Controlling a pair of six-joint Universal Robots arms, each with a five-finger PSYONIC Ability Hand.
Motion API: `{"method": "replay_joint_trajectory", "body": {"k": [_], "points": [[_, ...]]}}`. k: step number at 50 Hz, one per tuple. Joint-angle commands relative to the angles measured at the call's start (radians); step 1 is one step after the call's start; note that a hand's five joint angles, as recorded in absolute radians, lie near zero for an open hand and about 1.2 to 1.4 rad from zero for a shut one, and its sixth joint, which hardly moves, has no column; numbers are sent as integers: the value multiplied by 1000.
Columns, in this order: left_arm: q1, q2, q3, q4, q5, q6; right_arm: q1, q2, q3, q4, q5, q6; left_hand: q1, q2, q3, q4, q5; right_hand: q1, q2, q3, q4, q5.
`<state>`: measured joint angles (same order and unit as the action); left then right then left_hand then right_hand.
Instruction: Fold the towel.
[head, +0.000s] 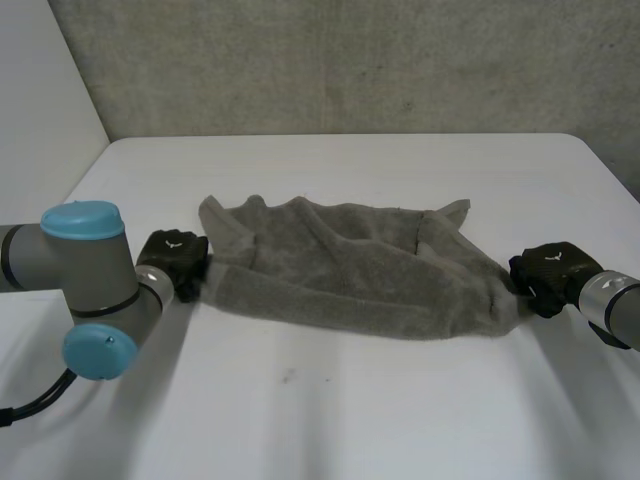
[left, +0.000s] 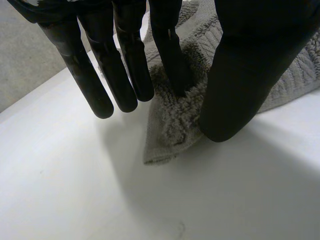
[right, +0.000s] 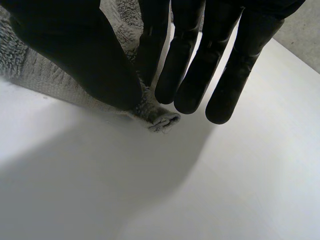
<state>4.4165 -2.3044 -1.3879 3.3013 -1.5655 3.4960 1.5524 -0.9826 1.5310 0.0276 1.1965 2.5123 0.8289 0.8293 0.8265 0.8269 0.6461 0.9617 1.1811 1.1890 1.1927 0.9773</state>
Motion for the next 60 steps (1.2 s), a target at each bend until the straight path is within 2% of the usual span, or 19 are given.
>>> {"method": "replay_joint_trajectory", "body": {"k": [1, 4, 7, 11, 15, 16, 18, 24, 26, 29, 32, 37, 40, 44, 47, 49, 52, 55, 60], "points": [[0, -24, 29, -14, 18, 0, 0, 1, 0, 0, 0, -3, 218, 218, 220, 220, 226, 435, 215, 207, 204, 244], [0, -27, 33, -14, 18, 0, 0, 1, 0, 0, 0, -3, 283, 283, 285, 285, 291, 435, 215, 207, 204, 244], [0, -23, 44, -12, 18, 1, 0, 1, -2, 2, 0, -3, 566, 566, 568, 568, 574, 435, 215, 207, 204, 244], [-6, 6, 44, -9, 16, 9, 0, -7, -5, 3, 3, -3, 567, 567, 570, 569, 576, 435, 215, 207, 204, 244], [-19, 156, 14, -9, -2, 9, 0, -43, -14, 9, 8, -1, 567, 567, 570, 569, 576, 435, 215, 207, 204, 244], [-19, 157, 13, -9, -2, 9, 0, -77, -12, 11, 9, -1, 567, 567, 570, 569, 576, 435, 215, 207, 204, 244], [-19, 329, -49, -11, -2, -2, 0, -119, -9, 12, 11, -1, 567, 567, 570, 569, 576, 435, 215, 207, 204, 244], [-3, 607, -175, -14, 1, 3, -12, -280, -2, 49, 14, 3, 567, 567, 570, 569, 576, 435, 215, 207, 204, 244], [1, 667, -207, -22, 2, 5, -12, -396, -2, 113, 12, -1, 567, 567, 570, 569, 576, 435, 215, 207, 204, 244], [32, 778, -259, -70, 2, 9, -15, -452, -3, 166, 11, -15, 567, 567, 570, 569, 576, 435, 215, 207, 204, 244], [49, 819, -275, -111, 4, 11, -60, -533, 3, 275, 9, -98, 567, 567, 570, 569, 576, 435, 215, 207, 204, 244], [123, 938, -293, -407, 13, 17, -120, -643, 76, 486, 26, -404, 567, 567, 570, 569, 576, 435, 215, 207, 204, 244], [126, 938, -303, -483, 13, 23, -126, -657, 124, 540, 31, -510, 567, 567, 570, 569, 576, 435, 215, 207, 204, 244], [127, 899, -371, -621, 10, 64, -117, -639, 178, 543, 38, -543, 567, 567, 570, 569, 576, 435, 215, 207, 204, 244], [124, 812, -417, -611, 7, 125, -112, -590, 235, 542, 49, -549, 567, 567, 570, 569, 576, 435, 215, 207, 204, 244], [126, 762, -422, -592, 7, 138, -85, -455, 241, 540, 90, -567, 567, 567, 570, 569, 576, 435, 215, 207, 204, 244], [126, 654, -407, -540, 6, 146, -60, -383, 213, 540, 129, -573, 567, 567, 570, 569, 576, 435, 215, 207, 204, 244], [118, 545, -341, -481, -4, 155, 44, -259, 74, 480, 248, -552, 567, 567, 570, 569, 576, 435, 215, 207, 204, 244], [100, 387, -131, -453, -24, 146, 135, -164, -143, 382, 316, -465, 567, 567, 570, 569, 576, 435, 215, 207, 204, 244]]}}
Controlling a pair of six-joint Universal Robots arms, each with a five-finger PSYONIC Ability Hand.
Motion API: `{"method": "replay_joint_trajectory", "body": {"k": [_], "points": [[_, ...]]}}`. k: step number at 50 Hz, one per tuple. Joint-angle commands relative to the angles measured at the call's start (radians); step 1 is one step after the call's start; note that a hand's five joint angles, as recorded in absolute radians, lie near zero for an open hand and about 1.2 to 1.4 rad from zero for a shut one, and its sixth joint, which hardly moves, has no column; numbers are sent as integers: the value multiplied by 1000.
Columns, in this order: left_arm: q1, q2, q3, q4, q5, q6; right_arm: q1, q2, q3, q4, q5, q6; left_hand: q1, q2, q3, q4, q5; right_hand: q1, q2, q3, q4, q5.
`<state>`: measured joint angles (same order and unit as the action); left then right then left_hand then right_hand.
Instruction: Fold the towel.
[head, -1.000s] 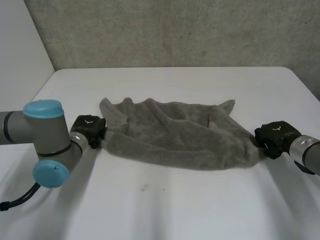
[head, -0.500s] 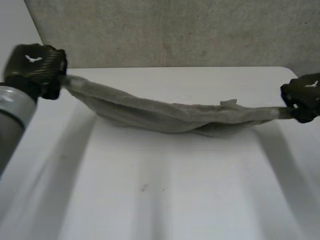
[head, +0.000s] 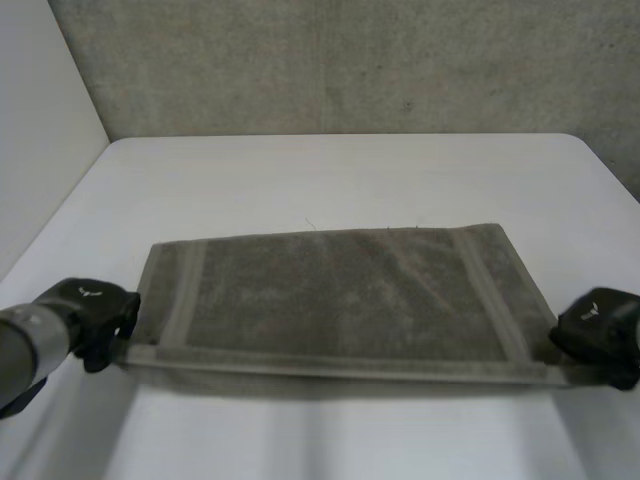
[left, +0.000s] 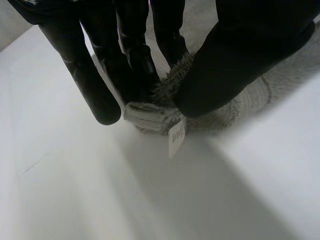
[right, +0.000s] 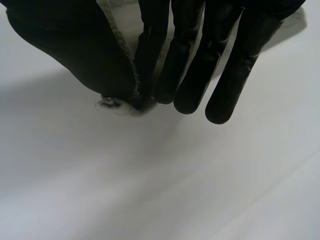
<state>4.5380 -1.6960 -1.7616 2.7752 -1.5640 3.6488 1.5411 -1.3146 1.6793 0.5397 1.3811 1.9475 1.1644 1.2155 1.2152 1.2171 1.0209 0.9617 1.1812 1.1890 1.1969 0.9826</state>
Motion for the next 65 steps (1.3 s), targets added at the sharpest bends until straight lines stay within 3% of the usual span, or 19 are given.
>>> {"method": "replay_joint_trajectory", "body": {"k": [1, 5, 6, 7, 9, 10, 12, 13, 15, 18, 25, 36, 45, 53, 58, 60, 61, 63, 65], "points": [[-36, -264, 343, 76, -40, -12, 146, 169, -293, -130, 131, 100, 232, 181, 181, 179, 201, 435, 215, 207, 199, 239], [-74, -343, 580, 87, -73, -15, 194, 233, -594, -202, 142, 239, 232, 181, 181, 179, 201, 435, 215, 207, 199, 239], [-101, -390, 751, 116, -94, -21, 207, 247, -706, -246, 142, 299, 232, 181, 181, 179, 201, 435, 215, 207, 199, 239], [-102, -390, 752, 116, -94, -21, 208, 247, -707, -247, 142, 300, 232, 181, 181, 179, 201, 435, 215, 207, 199, 239], [-131, -467, 1065, 188, -108, -47, 229, 253, -873, -390, 142, 405, 232, 181, 181, 179, 201, 435, 215, 207, 199, 239], [-131, -467, 1067, 188, -108, -47, 229, 253, -874, -391, 142, 406, 232, 181, 181, 179, 201, 435, 215, 207, 199, 239], [-132, -513, 1291, 288, -111, -93, 232, 232, -921, -603, 144, 477, 232, 181, 181, 179, 201, 435, 215, 207, 199, 239], [-132, -513, 1292, 288, -111, -93, 232, 232, -922, -604, 144, 478, 232, 181, 181, 179, 201, 435, 215, 207, 199, 239], [-137, -524, 1363, 348, -113, -125, 234, 184, -894, -797, 153, 495, 232, 181, 181, 179, 201, 435, 215, 207, 199, 239], [-137, -514, 1386, 446, -119, -193, 235, 167, -866, -862, 156, 495, 232, 181, 181, 179, 201, 435, 215, 207, 199, 239], [-140, -472, 1166, 463, -116, -279, 235, 158, -736, -825, 136, 496, 232, 181, 181, 179, 201, 435, 215, 207, 199, 239], [-126, -465, 690, 484, -99, -279, 223, 225, -486, -692, 52, 498, 232, 181, 181, 179, 201, 435, 215, 207, 199, 239], [-96, -510, 450, 521, -100, -271, 195, 284, -336, -675, -13, 492, 232, 181, 181, 179, 201, 435, 215, 207, 199, 239], [-83, -370, 228, 483, -100, -245, 149, 227, -260, -405, -22, 415, 232, 181, 181, 179, 201, 435, 215, 207, 199, 239], [-83, -209, 80, 351, -105, -171, 53, 86, -115, -125, -20, 219, 232, 181, 181, 179, 201, 435, 215, 207, 199, 239], [-71, -84, -2, 205, -111, -135, 24, 49, -58, -69, -19, 149, 232, 181, 181, 179, 201, 435, 215, 207, 199, 239], [-71, -83, -2, 204, -111, -134, 24, 49, -58, -69, -19, 148, 232, 181, 181, 179, 201, 435, 215, 207, 199, 239], [-41, 54, -74, 56, -104, -116, -33, -67, 53, 15, -11, 0, 232, 181, 181, 179, 201, 435, 215, 207, 199, 239], [-30, 121, -96, -4, -102, -107, -61, -130, 86, 37, -25, -45, 232, 181, 181, 179, 201, 435, 215, 207, 199, 239]]}}
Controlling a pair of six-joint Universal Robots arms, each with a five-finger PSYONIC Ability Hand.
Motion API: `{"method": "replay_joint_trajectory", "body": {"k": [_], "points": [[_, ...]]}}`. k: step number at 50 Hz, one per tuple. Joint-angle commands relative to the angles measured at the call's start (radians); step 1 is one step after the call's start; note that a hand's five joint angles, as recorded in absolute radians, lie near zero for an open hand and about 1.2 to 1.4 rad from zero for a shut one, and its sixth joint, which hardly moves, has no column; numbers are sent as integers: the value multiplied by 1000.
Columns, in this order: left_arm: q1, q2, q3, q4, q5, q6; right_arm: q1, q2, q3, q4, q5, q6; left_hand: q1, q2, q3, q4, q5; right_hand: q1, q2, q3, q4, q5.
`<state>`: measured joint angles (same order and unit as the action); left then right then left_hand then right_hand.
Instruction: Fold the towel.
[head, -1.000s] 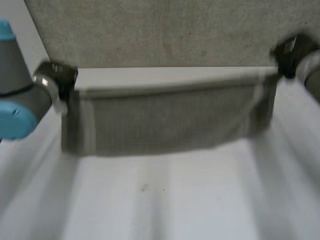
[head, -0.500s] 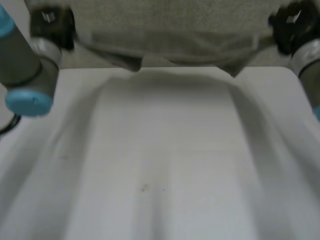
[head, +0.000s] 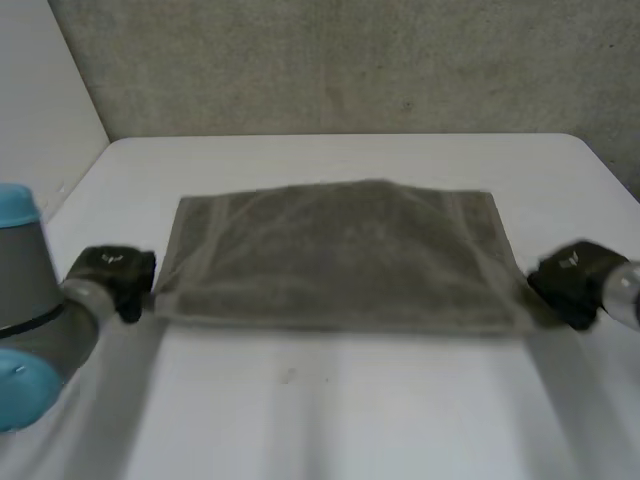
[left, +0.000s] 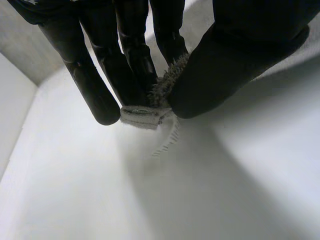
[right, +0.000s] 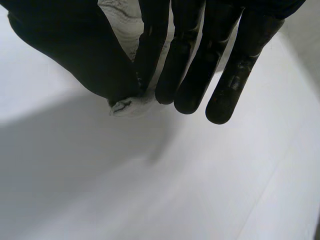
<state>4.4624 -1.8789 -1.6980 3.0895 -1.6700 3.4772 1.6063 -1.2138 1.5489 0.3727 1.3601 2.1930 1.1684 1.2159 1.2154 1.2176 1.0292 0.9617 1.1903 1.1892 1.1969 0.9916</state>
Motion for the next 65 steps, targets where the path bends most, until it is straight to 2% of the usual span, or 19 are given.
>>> {"method": "replay_joint_trajectory", "body": {"k": [1, 3, 9, 12, 14, 15, 19, 20, 25, 32, 41, 42, 43, 44, 45, 46, 54, 60, 65], "points": [[46, 305, -160, -319, 4, 65, -155, -272, 224, 215, -9, -318, 228, 180, 181, 179, 192, 435, 206, 207, 199, 230], [52, 397, -169, -367, 9, 100, -181, -304, 223, 216, -24, -317, 228, 180, 181, 179, 192, 435, 206, 207, 199, 230], [57, 417, -149, -342, 52, 137, -197, -306, 189, 210, -108, -311, 228, 180, 181, 179, 192, 435, 206, 207, 199, 230], [55, 350, -118, -290, 79, 134, -192, -282, 169, 195, -118, -299, 228, 180, 181, 179, 192, 435, 206, 207, 199, 230], [42, 214, -62, -218, 73, 137, -154, -158, 85, 129, -110, -218, 228, 180, 181, 179, 192, 435, 206, 207, 199, 230], [41, 213, -62, -218, 73, 137, -154, -158, 85, 129, -110, -217, 228, 180, 181, 179, 192, 435, 206, 207, 199, 230], [34, 26, 75, -164, 67, 132, -21, 12, -83, 28, -44, -57, 228, 180, 181, 179, 192, 435, 206, 207, 199, 230], [34, 26, 75, -164, 67, 132, -20, 13, -84, 28, -44, -56, 228, 180, 181, 179, 192, 435, 206, 207, 199, 230], [20, -205, 309, -157, 27, 129, 73, 224, -292, -64, 98, -13, 228, 180, 181, 179, 192, 435, 206, 207, 199, 230], [2, -374, 536, -158, -48, 129, 122, 376, -438, -193, 116, -1, 228, 180, 181, 179, 192, 435, 206, 207, 199, 230], [-12, -525, 753, -158, -62, 132, 149, 505, -558, -357, 140, -4, 228, 180, 181, 179, 192, 435, 206, 207, 199, 230], [-12, -525, 753, -158, -62, 132, 149, 505, -558, -357, 140, -4, 228, 180, 181, 179, 192, 435, 206, 207, 199, 230], [-12, -535, 761, -157, -57, 131, 156, 514, -566, -373, 142, -6, 228, 180, 181, 179, 192, 276, 47, 48, 41, 71], [-12, -536, 761, -157, -57, 131, 165, 519, -572, -391, 148, -9, 228, 180, 181, 179, 192, -362, -591, -590, -598, -567], [-18, -542, 765, -157, -56, 131, 165, 519, -572, -391, 148, -9, -359, -406, -406, -408, -394, -369, -597, -596, -604, -573], [-24, -545, 768, -155, -57, 134, 172, 520, -572, -412, 157, -7, -975, -1023, -1022, -1024, -1010, -787, -1016, -1015, -1022, -992], [-61, -487, 770, -120, -57, 125, 181, 426, -526, -449, 212, 85, -990, -1038, -1037, -1039, -1025, -787, -1016, -1015, -1022, -992], [-71, -373, 701, -111, -62, 122, 167, 254, -402, -446, 194, 269, -990, -1038, -1037, -1039, -1025, -787, -1016, -1015, -1022, -992], [-74, -300, 614, -111, -68, 99, 167, 131, -288, -437, 151, 327, -990, -1038, -1037, -1039, -1025, -787, -1016, -1015, -1022, -992]]}}
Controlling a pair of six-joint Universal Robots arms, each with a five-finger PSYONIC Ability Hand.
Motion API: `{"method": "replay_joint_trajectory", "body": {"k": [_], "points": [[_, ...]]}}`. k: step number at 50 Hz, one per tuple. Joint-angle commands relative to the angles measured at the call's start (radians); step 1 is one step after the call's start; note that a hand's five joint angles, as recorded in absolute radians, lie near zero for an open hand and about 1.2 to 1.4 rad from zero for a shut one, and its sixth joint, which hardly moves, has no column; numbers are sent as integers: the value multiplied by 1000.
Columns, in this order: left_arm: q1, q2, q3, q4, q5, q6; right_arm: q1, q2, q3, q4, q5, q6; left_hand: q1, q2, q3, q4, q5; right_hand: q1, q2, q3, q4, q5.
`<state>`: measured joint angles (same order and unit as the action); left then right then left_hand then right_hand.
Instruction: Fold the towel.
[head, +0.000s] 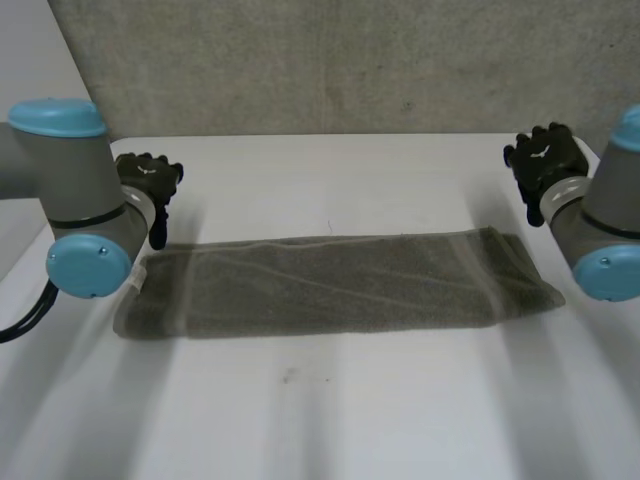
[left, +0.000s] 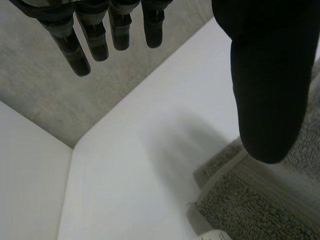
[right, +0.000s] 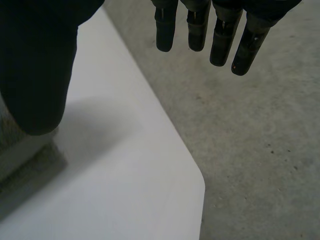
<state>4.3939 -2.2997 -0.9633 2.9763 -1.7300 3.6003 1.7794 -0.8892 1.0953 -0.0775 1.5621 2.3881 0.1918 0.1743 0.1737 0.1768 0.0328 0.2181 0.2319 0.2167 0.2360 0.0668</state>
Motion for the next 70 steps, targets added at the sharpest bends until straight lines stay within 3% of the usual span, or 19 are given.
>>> {"method": "replay_joint_trajectory", "body": {"k": [1, 6, 8, 14, 20, 24, 28, 31, 33, 34, 35, 39, 41, 44, 53, 56, 58, 61, 70], "points": [[-5, 121, -121, 3, -8, -25, -6, -194, 166, 13, -51, 132, -14, 4, 5, 1, -29, -44, -57, -42, -61, -67], [4, 221, -249, 20, 1, -144, -64, -270, 325, 51, -178, 141, -14, 4, 5, 1, -29, -44, -57, -42, -61, -67], [9, 275, -333, 42, 7, -246, -87, -277, 359, 68, -204, 141, -14, 4, 5, 1, -29, -44, -57, -42, -61, -67], [45, 356, -504, 130, 64, -406, -150, -281, 475, 90, -299, 132, -14, 4, 5, 1, -29, -30, -44, -29, -48, -54], [56, 381, -604, 233, 115, -430, -199, -209, 532, 52, -398, 112, -14, 4, 5, 1, -29, 25, 11, 27, 7, 2], [56, 385, -640, 277, 119, -430, -206, -176, 538, 18, -407, 83, -14, 4, 5, 1, -29, 95, 81, 97, 77, 72], [56, 385, -641, 277, 121, -430, -215, -143, 541, -25, -402, 31, -14, 4, 5, 1, -29, 359, 345, 361, 341, 336], [56, 385, -643, 277, 122, -430, -225, -134, 541, -39, -398, 17, -14, 4, 5, 1, -29, 433, 420, 435, 416, 410], [55, 385, -644, 279, 122, -428, -242, -125, 537, -50, -377, -7, -14, 4, 5, 1, -29, 745, 732, 747, 728, 722], [55, 385, -644, 279, 122, -428, -242, -125, 537, -50, -376, -7, -14, 4, 5, 1, -29, 748, 734, 749, 730, 724], [55, 384, -644, 279, 122, -430, -253, -122, 532, -50, -355, -21, -14, 4, 5, 1, -29, 1174, 1160, 1175, 1156, 1151], [55, 384, -644, 279, 122, -430, -291, -134, 525, -50, -275, -58, -14, 4, 5, 1, -29, 1178, 1164, 1180, 1160, 1155], [50, 384, -646, 279, 121, -430, -340, -166, 523, -47, -170, -93, -16, 1, 2, -1, -32, 1178, 1164, 1180, 1160, 1155], [47, 385, -646, 277, 121, -430, -373, -214, 529, -39, -104, -150, -14, 4, 5, 1, -29, 1178, 1164, 1180, 1160, 1155], [45, 393, -658, 280, 121, -428, -423, -264, 526, -51, -85, -271, -14, 4, 5, 1, -29, 1178, 1164, 1180, 1160, 1155], [45, 391, -658, 282, 121, -428, -394, -289, 503, -67, -86, -265, -14, 4, 5, 1, -29, 1178, 1164, 1180, 1160, 1155], [45, 391, -658, 282, 121, -428, -272, -321, 476, -114, -88, -235, -16, 1, 2, -1, -32, 1178, 1164, 1180, 1160, 1155], [45, 391, -660, 282, 119, -428, -210, -330, 466, -145, -88, -213, -16, 1, 2, -1, -32, 1178, 1164, 1180, 1160, 1155], [44, 398, -666, 283, 118, -428, 203, -323, 433, -324, -143, -185, -16, 1, 2, -1, -32, 1178, 1164, 1180, 1160, 1155]]}}
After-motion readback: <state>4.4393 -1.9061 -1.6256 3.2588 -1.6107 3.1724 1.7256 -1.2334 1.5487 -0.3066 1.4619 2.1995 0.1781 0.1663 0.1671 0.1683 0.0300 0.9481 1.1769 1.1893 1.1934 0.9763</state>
